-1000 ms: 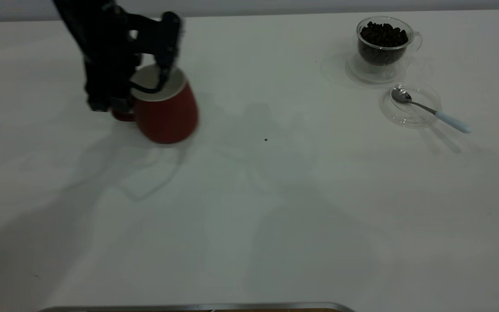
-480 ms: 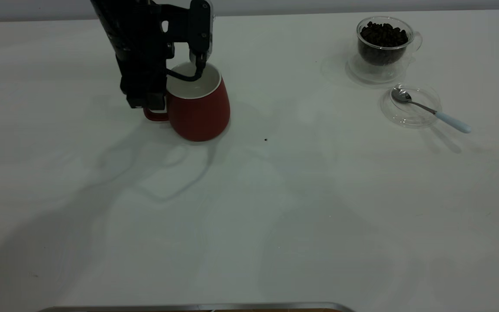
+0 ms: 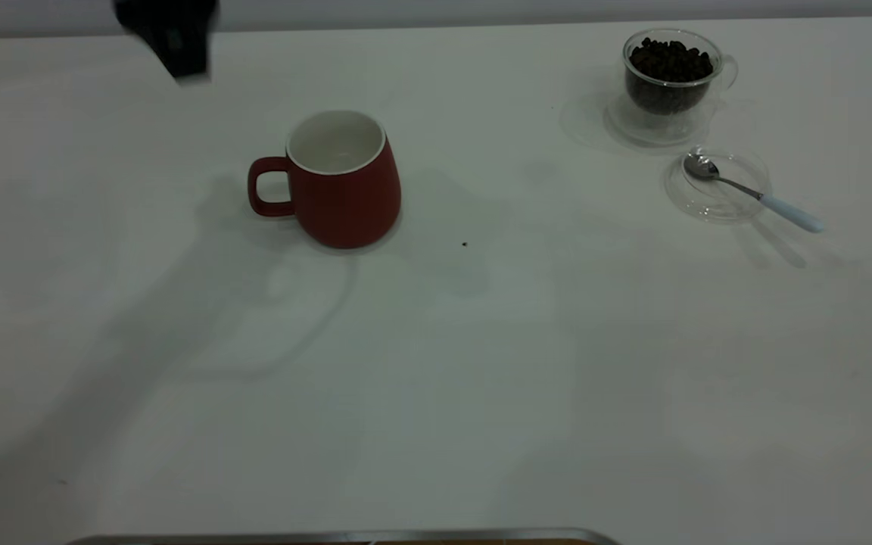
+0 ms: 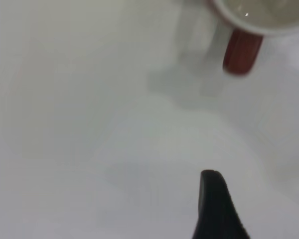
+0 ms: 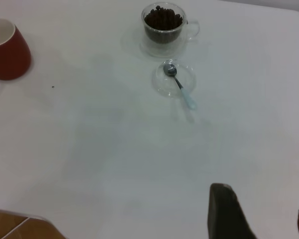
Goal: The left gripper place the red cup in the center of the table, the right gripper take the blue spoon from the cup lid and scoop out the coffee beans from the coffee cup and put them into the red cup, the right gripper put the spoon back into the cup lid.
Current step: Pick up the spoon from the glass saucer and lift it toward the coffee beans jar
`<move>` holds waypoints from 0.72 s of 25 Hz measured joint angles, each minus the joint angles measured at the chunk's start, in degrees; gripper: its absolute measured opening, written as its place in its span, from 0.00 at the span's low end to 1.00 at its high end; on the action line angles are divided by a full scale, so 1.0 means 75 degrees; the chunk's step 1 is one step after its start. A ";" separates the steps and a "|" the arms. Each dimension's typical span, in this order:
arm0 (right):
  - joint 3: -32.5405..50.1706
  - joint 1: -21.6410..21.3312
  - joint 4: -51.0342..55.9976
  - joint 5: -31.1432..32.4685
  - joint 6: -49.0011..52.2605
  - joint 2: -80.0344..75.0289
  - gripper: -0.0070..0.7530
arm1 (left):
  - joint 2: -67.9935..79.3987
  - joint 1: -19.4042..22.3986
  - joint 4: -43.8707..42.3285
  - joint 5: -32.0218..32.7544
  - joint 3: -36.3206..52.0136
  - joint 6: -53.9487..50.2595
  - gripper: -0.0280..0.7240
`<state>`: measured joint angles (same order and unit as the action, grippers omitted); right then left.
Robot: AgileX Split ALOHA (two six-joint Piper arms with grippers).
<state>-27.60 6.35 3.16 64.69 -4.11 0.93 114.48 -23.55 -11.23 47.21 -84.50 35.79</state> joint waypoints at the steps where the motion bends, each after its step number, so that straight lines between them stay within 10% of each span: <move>1: 0.0000 0.0000 0.0000 0.0000 0.0000 0.0000 0.52 | -0.0356 0.0000 -0.0044 0.0367 0.0000 -0.0401 0.72; 7: 0.0000 0.0000 0.0000 0.0000 0.0000 0.0000 0.52 | -0.2628 0.0000 -0.0301 0.2509 0.0000 -0.3374 0.72; 18: 0.0000 0.0000 -0.0032 0.0000 0.0000 0.0000 0.52 | -0.8237 0.0000 0.0314 0.2623 0.2266 -0.5677 0.72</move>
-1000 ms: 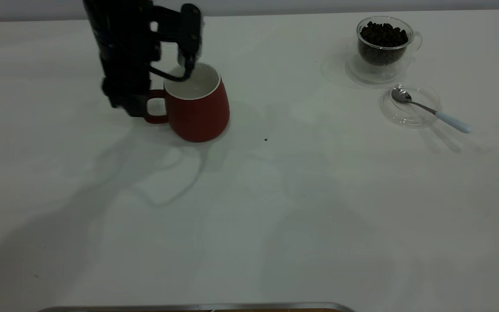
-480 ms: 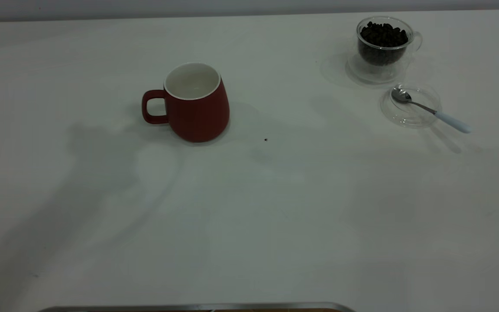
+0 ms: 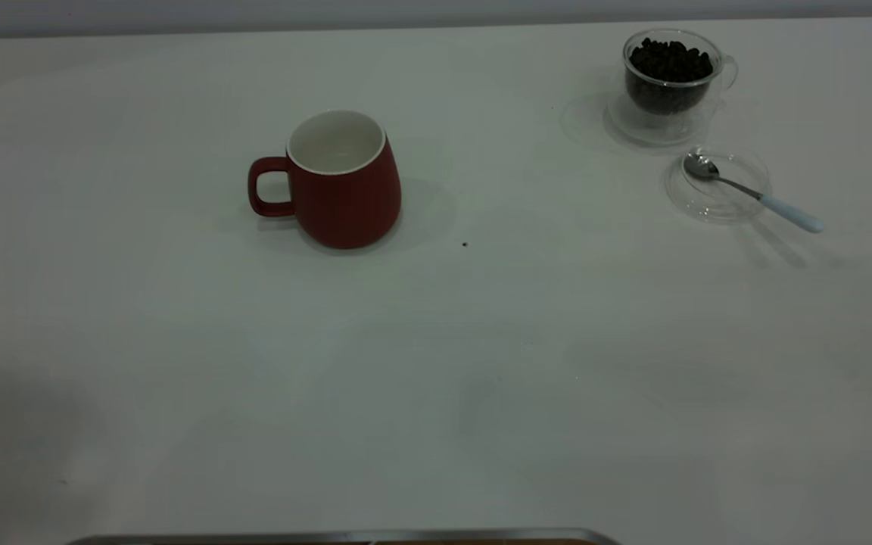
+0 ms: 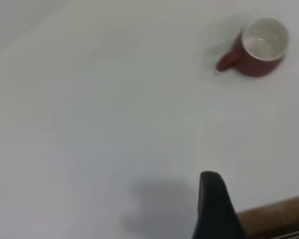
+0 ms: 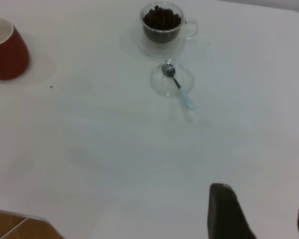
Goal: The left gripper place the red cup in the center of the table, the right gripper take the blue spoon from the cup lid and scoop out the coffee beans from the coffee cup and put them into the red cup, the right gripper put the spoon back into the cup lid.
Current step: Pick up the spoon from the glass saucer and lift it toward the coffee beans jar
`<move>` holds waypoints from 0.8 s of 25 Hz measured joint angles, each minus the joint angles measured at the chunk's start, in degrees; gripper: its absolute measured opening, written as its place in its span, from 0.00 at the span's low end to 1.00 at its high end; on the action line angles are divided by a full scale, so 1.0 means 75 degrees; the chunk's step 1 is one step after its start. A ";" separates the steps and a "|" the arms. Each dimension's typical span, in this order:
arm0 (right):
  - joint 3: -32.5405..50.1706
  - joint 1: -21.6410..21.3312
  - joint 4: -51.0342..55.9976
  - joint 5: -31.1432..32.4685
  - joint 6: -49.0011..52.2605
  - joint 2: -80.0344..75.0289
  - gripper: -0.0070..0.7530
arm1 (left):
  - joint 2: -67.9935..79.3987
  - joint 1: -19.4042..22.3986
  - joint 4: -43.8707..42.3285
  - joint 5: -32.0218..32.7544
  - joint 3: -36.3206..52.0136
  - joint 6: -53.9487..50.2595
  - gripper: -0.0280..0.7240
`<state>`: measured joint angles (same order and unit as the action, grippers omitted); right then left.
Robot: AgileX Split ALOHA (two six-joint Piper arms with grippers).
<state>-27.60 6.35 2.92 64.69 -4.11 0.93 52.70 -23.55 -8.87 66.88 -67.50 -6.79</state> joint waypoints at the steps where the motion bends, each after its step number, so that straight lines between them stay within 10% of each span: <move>1: 0.0000 0.0000 0.0001 0.0000 0.0000 0.0000 0.52 | -0.0735 0.0000 0.0072 0.0000 0.0510 0.0000 0.72; 8: 0.0000 0.0000 -0.0007 0.0000 0.0000 0.0000 0.52 | -0.5451 0.0000 0.0163 0.0000 0.3632 -0.0207 0.72; 20: 0.0000 0.0000 -0.0013 0.0000 0.0000 0.0000 0.52 | -0.7131 0.0000 0.0467 -0.0044 0.4670 0.0100 0.72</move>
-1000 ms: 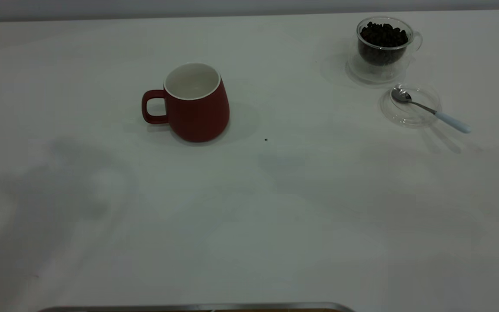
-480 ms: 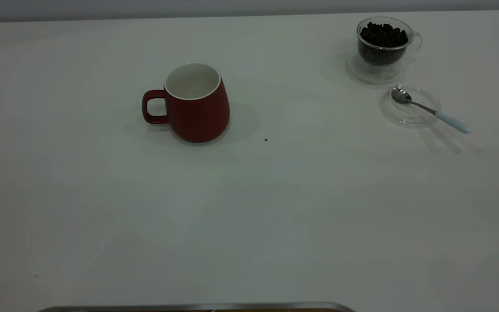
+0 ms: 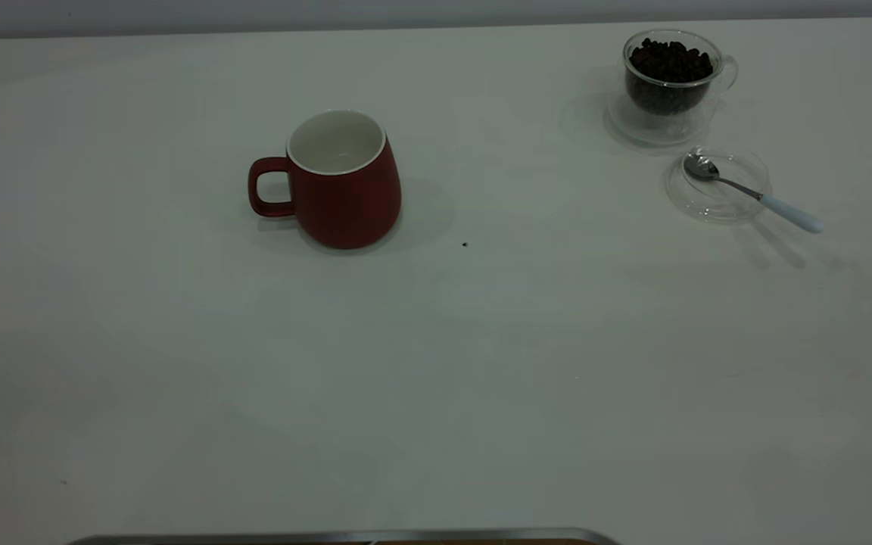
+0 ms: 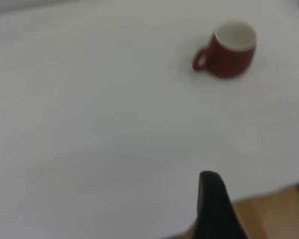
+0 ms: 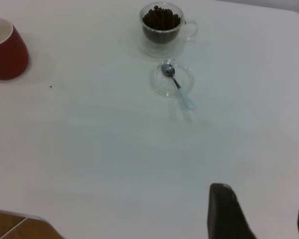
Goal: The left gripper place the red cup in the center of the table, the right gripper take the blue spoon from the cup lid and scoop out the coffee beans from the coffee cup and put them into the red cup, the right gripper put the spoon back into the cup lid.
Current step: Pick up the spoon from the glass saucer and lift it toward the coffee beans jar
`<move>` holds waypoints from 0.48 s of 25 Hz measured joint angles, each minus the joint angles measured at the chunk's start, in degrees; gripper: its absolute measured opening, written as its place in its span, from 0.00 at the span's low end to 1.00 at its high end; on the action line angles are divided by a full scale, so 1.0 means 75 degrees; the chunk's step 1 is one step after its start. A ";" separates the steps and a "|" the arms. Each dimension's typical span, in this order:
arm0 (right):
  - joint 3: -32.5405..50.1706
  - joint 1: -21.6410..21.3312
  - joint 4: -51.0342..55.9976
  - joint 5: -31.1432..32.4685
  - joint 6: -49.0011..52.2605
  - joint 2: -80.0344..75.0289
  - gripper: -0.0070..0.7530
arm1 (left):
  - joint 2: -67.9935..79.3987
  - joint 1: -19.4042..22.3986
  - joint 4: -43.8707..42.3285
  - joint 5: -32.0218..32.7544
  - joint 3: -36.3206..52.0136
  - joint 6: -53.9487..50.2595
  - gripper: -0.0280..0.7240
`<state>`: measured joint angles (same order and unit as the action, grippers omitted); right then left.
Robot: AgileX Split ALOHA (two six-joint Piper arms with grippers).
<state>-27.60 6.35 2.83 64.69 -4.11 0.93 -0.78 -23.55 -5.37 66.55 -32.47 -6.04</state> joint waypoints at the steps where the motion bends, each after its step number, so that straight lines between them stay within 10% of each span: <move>1: 0.0000 0.0000 0.0000 0.0000 0.0000 0.0000 0.52 | 0.0000 0.0000 0.0086 0.0000 0.0223 0.0049 0.72; 12: 0.0000 0.0000 0.0009 0.0000 0.0000 0.0000 0.52 | 0.0051 0.0029 0.0252 -0.0155 0.0616 0.0446 0.72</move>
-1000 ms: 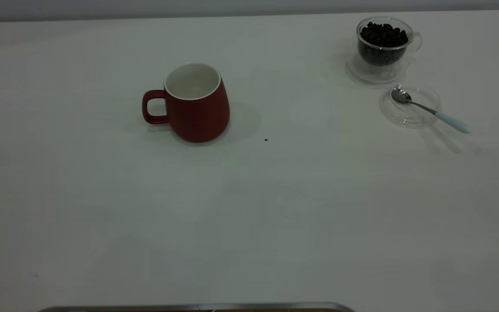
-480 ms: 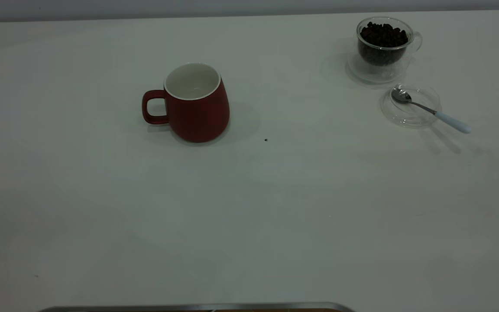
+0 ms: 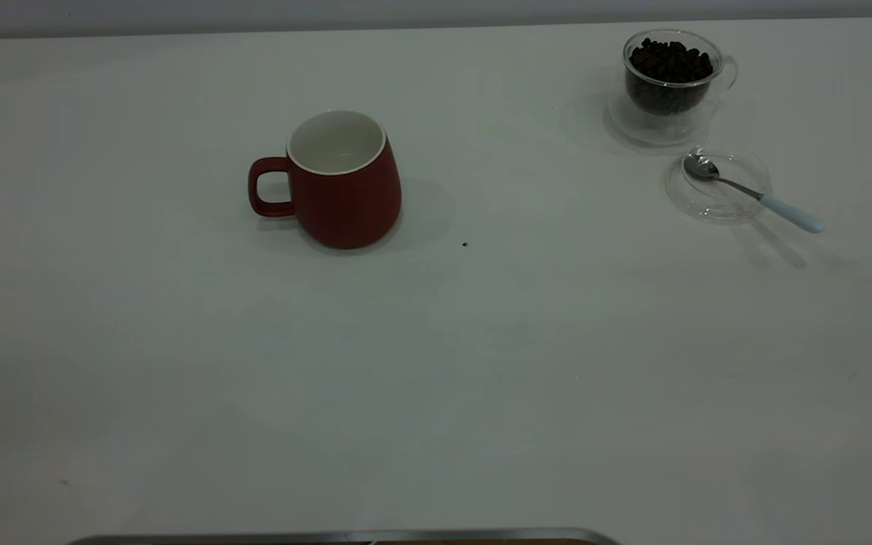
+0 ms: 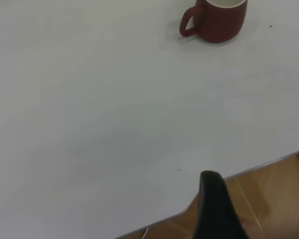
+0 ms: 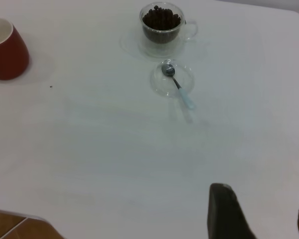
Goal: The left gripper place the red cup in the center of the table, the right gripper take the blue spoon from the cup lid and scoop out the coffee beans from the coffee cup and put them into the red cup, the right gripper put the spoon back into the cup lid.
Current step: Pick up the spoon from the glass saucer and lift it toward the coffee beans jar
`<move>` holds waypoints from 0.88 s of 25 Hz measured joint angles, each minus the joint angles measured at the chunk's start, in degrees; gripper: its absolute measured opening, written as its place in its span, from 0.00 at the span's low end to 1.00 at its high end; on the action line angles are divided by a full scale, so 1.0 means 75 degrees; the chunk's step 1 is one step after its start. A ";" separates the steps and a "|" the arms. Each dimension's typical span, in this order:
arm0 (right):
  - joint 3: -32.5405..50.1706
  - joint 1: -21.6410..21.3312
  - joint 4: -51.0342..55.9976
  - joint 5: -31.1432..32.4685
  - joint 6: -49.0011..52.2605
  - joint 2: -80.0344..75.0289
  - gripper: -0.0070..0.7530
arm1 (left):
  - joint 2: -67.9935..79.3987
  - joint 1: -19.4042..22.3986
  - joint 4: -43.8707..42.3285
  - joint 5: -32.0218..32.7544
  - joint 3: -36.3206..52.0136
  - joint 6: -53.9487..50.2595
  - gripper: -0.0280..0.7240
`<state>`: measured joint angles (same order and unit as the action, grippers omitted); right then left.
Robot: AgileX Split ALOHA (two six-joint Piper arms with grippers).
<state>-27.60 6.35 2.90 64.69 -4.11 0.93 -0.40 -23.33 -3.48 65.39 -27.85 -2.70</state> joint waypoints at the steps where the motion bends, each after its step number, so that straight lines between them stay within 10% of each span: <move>1: 0.0000 0.0000 0.0007 0.0000 0.0000 0.0000 0.52 | 0.0000 0.0129 0.0000 -0.0007 0.0000 0.0007 0.72; 9: 0.0000 0.0000 0.0018 0.0000 0.0000 0.0000 0.52 | -0.0078 0.2525 0.0000 -0.0007 0.0000 0.0007 0.72; 22: -0.0898 0.0000 0.0021 -0.1259 -0.0030 -0.2215 0.72 | -0.0092 0.2765 0.0000 -0.0007 0.0000 0.0014 0.72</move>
<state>-34.34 6.35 3.05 55.24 -4.33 -15.68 -1.09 -2.60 -3.48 65.33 -27.85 -2.60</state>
